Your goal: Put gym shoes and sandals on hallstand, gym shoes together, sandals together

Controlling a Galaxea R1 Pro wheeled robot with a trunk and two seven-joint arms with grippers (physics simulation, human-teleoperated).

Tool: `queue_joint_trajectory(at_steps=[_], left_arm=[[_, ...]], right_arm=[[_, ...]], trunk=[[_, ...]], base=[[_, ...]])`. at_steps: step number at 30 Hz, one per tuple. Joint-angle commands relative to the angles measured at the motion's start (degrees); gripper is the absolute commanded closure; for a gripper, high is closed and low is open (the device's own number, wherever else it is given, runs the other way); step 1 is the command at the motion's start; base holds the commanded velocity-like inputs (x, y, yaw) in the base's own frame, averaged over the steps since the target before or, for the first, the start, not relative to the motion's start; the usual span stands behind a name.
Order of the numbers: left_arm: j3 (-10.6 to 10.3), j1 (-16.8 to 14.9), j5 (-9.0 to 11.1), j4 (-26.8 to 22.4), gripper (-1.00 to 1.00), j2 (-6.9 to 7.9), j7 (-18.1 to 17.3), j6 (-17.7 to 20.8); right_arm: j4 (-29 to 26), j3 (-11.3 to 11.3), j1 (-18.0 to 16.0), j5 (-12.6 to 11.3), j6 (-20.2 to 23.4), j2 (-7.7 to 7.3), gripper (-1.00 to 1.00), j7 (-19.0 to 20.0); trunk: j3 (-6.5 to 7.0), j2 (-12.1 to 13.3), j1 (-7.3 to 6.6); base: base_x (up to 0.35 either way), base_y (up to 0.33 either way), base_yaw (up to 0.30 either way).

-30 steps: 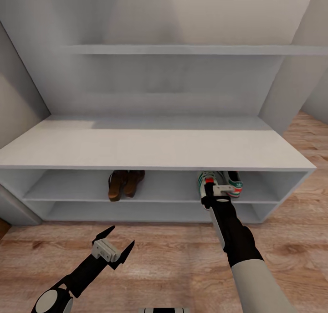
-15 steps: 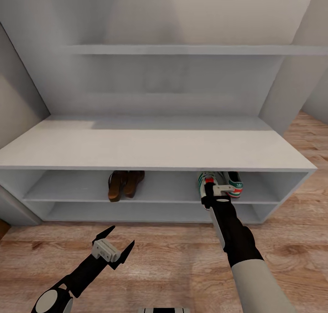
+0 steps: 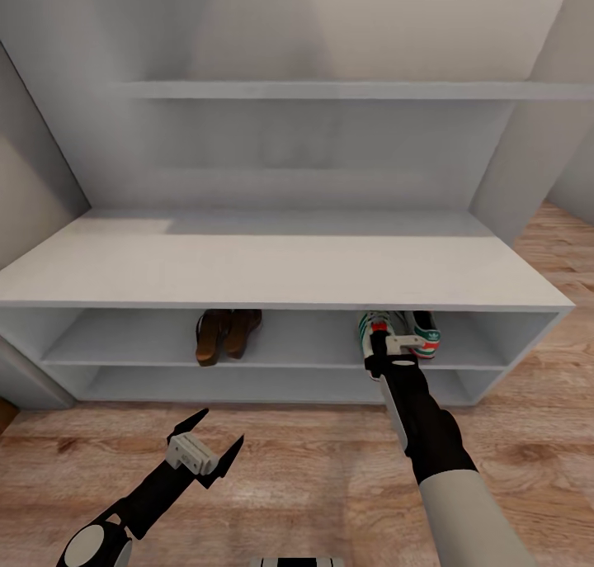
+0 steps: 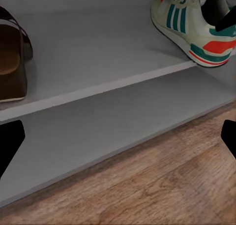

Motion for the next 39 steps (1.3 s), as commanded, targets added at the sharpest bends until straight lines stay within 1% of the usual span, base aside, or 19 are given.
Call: queue_joint_trajectory(at_steps=[1,13,39], left_arm=[[0.00,0.00,0.00,0.00,-1.00,0.00,0.00,0.00],[-0.07,0.00,0.00,0.00,-1.00,0.00,-0.06,-0.07],[-0.08,0.01,0.00,0.00,-1.00,0.00,-0.06,-0.09]], right_arm=[[5.26,-0.04,0.02,0.50,0.07,-0.02,1.00,-0.07],[5.25,-0.04,0.02,0.50,0.07,-0.03,1.00,-0.07],[5.25,-0.12,0.01,0.50,0.07,-0.11,1.00,-0.07]], trunk=[[-0.01,0.01,0.02],[-0.01,0.01,0.02],[-0.01,0.01,0.02]], base=[[0.099,0.000,0.000],[0.132,0.000,0.000],[0.023,0.000,0.000]])
